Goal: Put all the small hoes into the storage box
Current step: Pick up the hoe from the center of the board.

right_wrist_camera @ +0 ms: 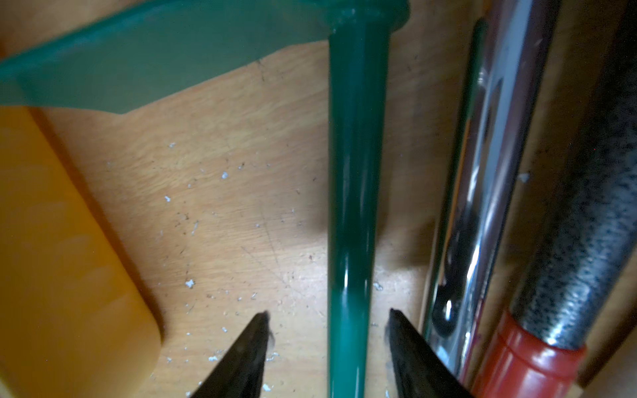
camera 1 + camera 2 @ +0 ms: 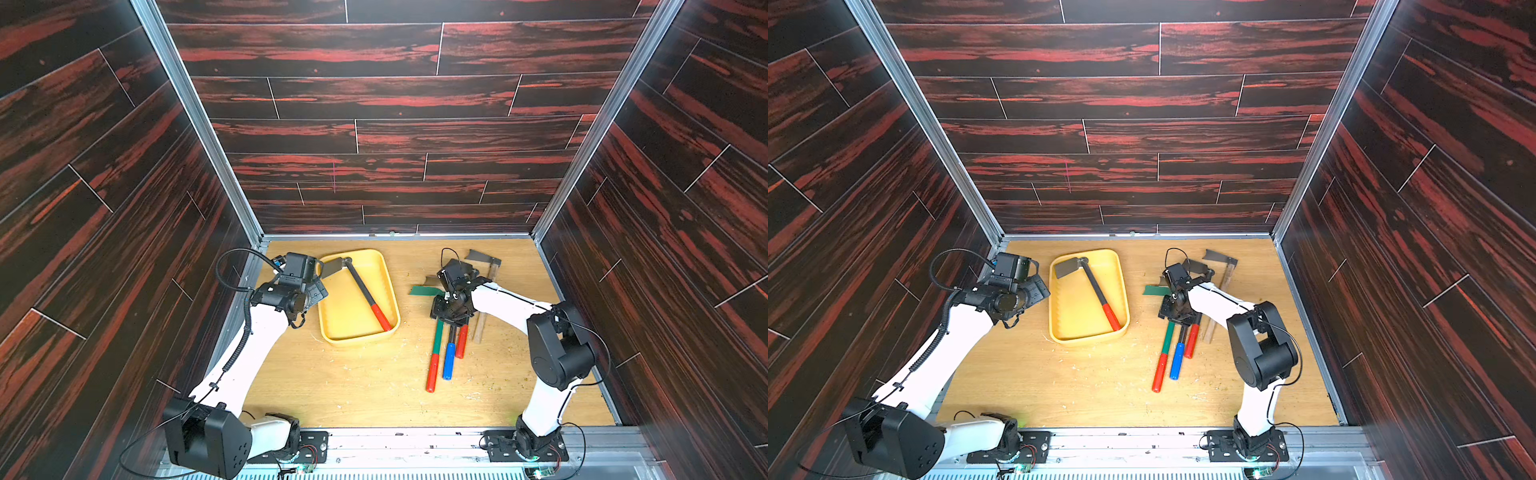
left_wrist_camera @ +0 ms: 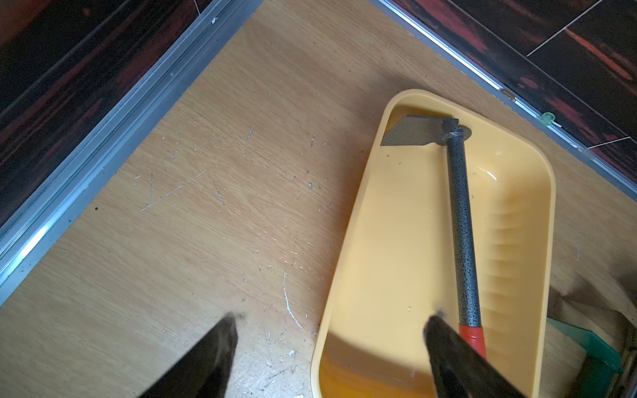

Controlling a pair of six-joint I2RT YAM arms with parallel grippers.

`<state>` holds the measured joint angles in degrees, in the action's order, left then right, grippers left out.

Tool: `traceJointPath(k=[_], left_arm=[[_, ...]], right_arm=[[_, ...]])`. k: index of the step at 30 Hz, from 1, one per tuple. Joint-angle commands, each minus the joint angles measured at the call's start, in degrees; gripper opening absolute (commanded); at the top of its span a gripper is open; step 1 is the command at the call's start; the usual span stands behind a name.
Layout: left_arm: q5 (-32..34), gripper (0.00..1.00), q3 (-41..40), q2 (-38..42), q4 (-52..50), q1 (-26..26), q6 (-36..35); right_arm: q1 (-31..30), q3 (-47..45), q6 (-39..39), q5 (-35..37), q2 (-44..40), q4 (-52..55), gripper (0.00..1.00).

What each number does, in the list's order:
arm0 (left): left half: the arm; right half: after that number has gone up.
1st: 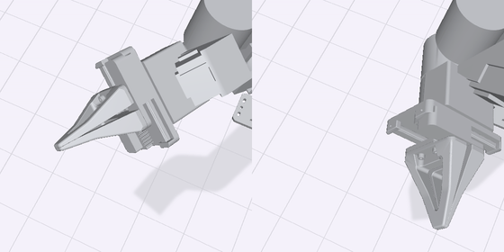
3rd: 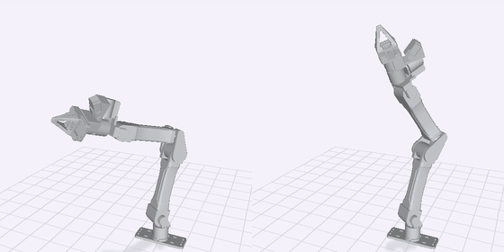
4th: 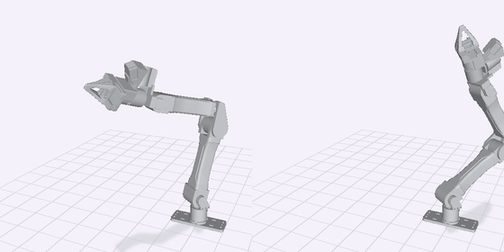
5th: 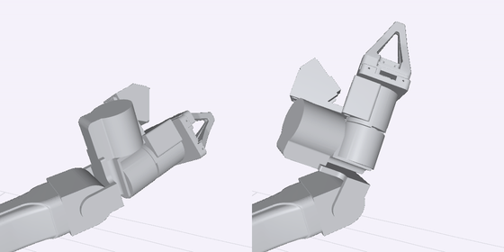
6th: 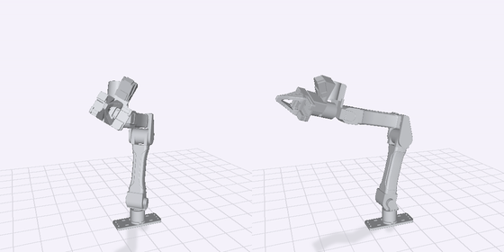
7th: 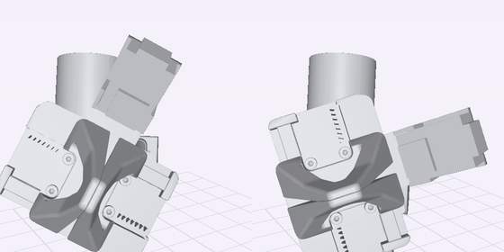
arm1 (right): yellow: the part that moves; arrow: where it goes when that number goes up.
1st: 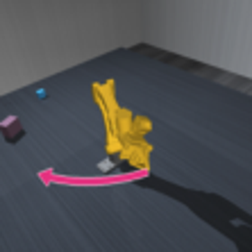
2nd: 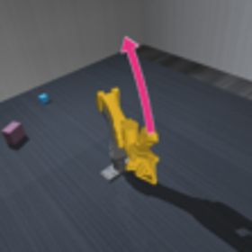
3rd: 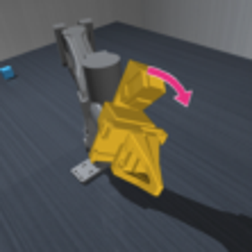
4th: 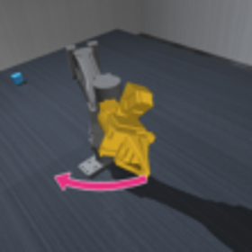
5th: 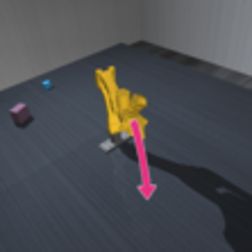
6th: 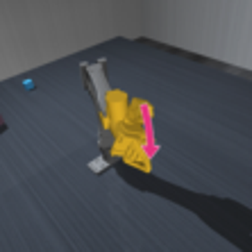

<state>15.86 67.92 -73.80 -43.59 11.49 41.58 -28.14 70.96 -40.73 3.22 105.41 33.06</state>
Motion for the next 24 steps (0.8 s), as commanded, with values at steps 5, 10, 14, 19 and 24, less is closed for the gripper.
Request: traceJointPath(k=[5, 10, 14, 19, 24], left_arm=[[0.83, 0.88, -0.15, 1.84, -0.18, -0.59, -0.10], [1.17, 0.89, -0.20, 2.08, -0.32, -0.75, -0.27], [1.25, 0.89, -0.20, 2.22, -0.35, -0.94, -0.49], [1.20, 0.89, -0.16, 2.19, -0.40, -1.06, -0.52], [1.19, 0.89, -0.19, 2.39, -0.37, -1.20, -0.45]], right_arm=[[0.32, 2.46, 1.39, 2.09, 2.11, 1.64, 0.52], [0.45, 3.16, 1.67, 2.53, 2.77, 2.38, 0.50], [0.45, 3.48, 1.66, 2.69, 3.11, 3.10, 0.46], [0.46, 3.39, 1.72, 2.69, 3.54, 3.33, 0.45], [0.45, 3.64, 1.79, 2.84, 4.28, 3.59, 0.45]])
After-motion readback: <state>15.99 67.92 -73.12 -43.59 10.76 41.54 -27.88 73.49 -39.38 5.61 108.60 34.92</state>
